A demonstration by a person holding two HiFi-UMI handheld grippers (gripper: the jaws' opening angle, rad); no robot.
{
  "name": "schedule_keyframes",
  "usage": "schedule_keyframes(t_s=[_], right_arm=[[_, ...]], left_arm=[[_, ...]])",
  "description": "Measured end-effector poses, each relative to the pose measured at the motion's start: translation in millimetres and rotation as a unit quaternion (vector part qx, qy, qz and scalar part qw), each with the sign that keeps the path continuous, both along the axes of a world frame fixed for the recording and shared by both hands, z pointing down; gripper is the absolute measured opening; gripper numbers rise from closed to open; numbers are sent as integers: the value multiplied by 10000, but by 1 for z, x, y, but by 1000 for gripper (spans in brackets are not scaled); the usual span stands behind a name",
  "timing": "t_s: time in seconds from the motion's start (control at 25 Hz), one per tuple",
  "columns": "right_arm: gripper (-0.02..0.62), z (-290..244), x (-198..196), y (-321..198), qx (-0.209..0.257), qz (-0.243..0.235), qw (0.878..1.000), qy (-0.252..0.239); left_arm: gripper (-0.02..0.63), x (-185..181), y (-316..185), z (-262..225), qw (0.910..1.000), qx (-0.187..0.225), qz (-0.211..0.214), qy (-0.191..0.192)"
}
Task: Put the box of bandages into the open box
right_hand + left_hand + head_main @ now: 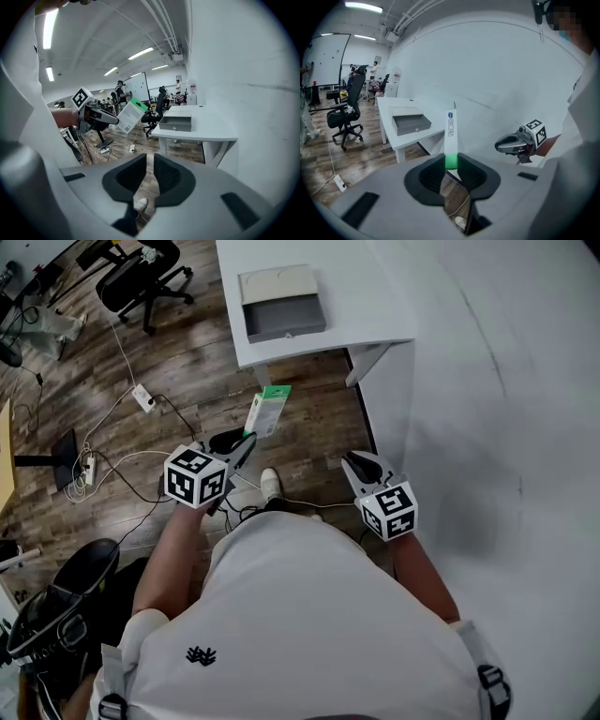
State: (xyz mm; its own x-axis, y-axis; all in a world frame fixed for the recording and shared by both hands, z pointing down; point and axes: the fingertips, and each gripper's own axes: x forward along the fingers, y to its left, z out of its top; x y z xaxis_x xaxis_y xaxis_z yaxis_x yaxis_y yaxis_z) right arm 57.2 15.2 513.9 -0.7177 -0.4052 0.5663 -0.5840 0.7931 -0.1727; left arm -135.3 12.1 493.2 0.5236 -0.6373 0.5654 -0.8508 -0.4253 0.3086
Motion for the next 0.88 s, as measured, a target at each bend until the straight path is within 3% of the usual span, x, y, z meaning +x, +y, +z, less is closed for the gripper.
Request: schedule_keyframes(t_s=[0.4,0.6,0.88], right_arm=[[52,-3,-28,-47,-9,428,9991,46],[52,6,-16,-90,-115,394,9992,16],[52,3,-9,-171,9,-8,9999,-118]], left_arm=[[83,-36,-99,2,9986,145,431,-283],[83,-36,-155,6,9982,44,363,-473],[83,-37,-230,18,9929,-178,299,-1140]])
